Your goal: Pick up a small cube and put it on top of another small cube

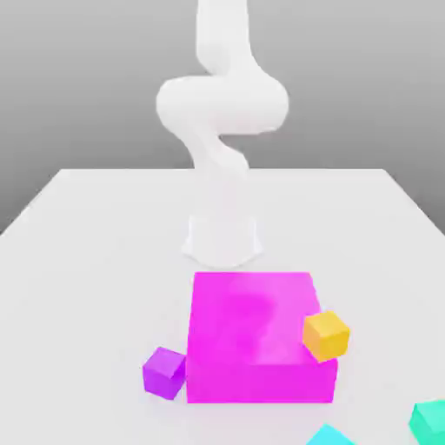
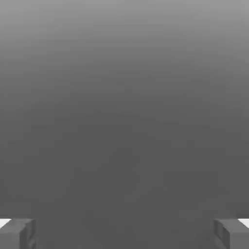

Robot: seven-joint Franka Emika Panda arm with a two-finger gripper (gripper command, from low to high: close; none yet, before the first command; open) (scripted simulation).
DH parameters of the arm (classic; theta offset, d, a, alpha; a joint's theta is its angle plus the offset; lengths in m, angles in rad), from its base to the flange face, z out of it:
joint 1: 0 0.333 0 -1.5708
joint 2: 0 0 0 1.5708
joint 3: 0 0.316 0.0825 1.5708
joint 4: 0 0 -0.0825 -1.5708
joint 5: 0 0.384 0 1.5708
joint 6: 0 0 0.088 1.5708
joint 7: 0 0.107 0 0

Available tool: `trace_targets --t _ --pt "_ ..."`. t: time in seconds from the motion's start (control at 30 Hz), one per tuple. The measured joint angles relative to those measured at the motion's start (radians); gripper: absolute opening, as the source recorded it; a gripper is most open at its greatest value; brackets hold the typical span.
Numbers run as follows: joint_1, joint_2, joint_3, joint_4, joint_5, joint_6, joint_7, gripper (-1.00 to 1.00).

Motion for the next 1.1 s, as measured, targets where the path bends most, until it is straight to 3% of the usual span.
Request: trace_targets --t 0.33,0.63,0.83,1.1 --pt "0.238 0.372 -0.086 0.039 0.151 0.071 -0.447 0.00" --pt "0.369 0.695 -0.057 0.073 0.231 0.140 -0.805 0.00" --pt "0.419 0.896 -0.023 0.090 0.191 0.202 -0.979 0.00" --pt "0.494 1.142 -0.003 0.112 0.014 0.301 -1.109 0.00"
